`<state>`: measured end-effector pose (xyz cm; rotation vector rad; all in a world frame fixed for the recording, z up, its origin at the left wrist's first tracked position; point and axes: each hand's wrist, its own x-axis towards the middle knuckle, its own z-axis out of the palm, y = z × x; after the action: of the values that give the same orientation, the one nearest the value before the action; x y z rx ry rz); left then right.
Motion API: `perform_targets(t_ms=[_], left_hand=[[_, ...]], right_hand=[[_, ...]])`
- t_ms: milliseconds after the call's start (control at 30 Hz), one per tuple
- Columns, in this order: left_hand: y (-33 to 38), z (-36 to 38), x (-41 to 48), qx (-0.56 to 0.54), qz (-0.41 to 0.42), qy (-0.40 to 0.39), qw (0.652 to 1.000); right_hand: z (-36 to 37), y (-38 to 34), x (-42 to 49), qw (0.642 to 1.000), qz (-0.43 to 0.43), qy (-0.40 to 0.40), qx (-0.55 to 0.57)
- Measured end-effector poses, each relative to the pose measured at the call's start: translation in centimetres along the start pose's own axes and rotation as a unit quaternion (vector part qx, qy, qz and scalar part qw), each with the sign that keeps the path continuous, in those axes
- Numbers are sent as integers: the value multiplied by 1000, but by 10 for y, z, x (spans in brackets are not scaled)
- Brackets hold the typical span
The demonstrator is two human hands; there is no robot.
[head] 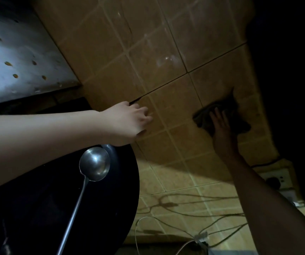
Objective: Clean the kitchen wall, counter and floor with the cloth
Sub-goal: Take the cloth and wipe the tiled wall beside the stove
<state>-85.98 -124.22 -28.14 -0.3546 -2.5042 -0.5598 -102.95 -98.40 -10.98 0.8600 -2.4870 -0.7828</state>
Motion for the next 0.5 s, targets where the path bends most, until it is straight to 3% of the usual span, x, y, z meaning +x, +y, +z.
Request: perform_targets(t_ms=[133,300,400,467,500], left_hand=[[-2,1,-4,-2,9,21,1000],[-2,5,-2,10,23,44,999],[-2,4,1,-19,14,40,999],[-1,4,2,-29,20,23,999],[-2,3,2,-35,18,13,999]], right_hand=[[19,-11,-2,1000,-6,-16,-23],[40,-6,-13,981,-125,-106,-102],[50,-13,-23,941,-212,-147,-217],[57,-11,-32,894,-285,-180,-294],[58,-8,-33,885,-302,-208,-287]])
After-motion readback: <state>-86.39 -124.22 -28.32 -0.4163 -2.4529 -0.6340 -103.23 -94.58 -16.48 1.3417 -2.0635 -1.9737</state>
